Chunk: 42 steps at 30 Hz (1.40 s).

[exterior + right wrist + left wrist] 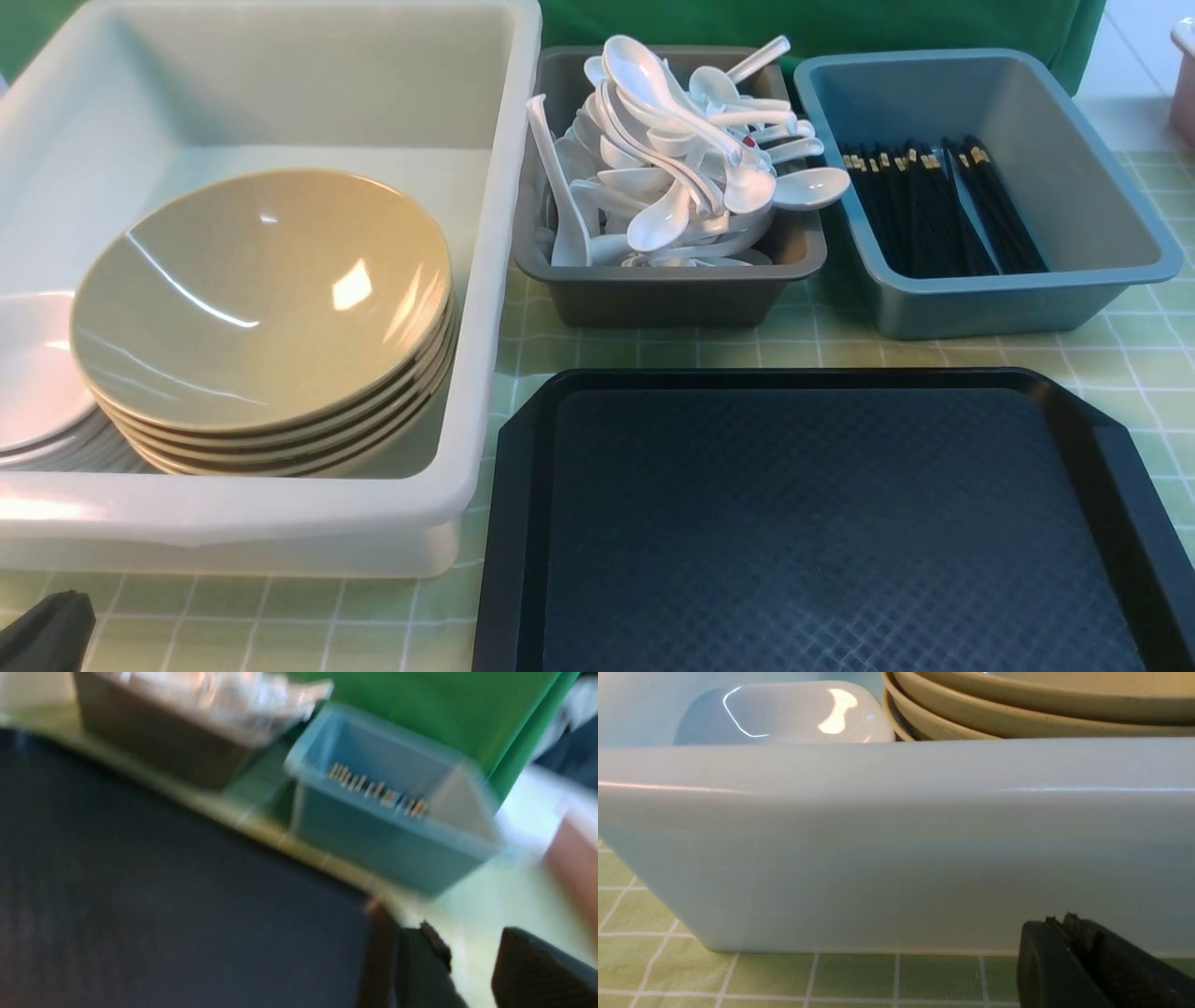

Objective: On green table put chopsticks spoon bowls plates into blue grey white boxes.

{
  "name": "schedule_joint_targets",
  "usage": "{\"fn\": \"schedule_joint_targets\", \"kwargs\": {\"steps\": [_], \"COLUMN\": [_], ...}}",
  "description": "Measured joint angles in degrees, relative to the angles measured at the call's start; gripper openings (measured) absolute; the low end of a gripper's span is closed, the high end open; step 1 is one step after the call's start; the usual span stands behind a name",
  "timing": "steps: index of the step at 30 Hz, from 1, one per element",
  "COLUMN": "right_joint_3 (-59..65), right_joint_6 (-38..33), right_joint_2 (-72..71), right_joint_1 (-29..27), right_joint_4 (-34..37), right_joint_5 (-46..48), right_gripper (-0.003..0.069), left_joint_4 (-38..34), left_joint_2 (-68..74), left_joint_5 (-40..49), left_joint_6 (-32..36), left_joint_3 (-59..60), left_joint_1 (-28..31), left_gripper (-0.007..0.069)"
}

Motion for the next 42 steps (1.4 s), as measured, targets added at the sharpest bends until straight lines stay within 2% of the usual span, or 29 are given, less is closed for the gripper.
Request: {"fn": "schedule_joint_targets", "kwargs": {"steps": [1,6,42], "right_joint_3": [1.0,0.9,0.9], "right_joint_6": [0.7,1.6,1.6], "right_joint_2": [0.0,0.0,0.0], "right_joint_1": [0.0,0.0,-0.1], "right_joint_4": [-0.1,-0.2,-0.2], "right_joint_5": [4.3,6.1,6.3], "right_gripper": [0.0236,0.0236,0.0236], "left_joint_4": [0.0,0.0,0.0], "left_joint_2": [0.0,0.0,0.0], "left_joint_5": [0.0,0.0,0.1], "left_joint_6": [0.0,0.0,0.0], "left_joint_3": [0.0,0.0,0.0], "left_joint_1": [0.0,0.0,0.0], "left_gripper": [-0.0002,-0.0002,-0.0001]}}
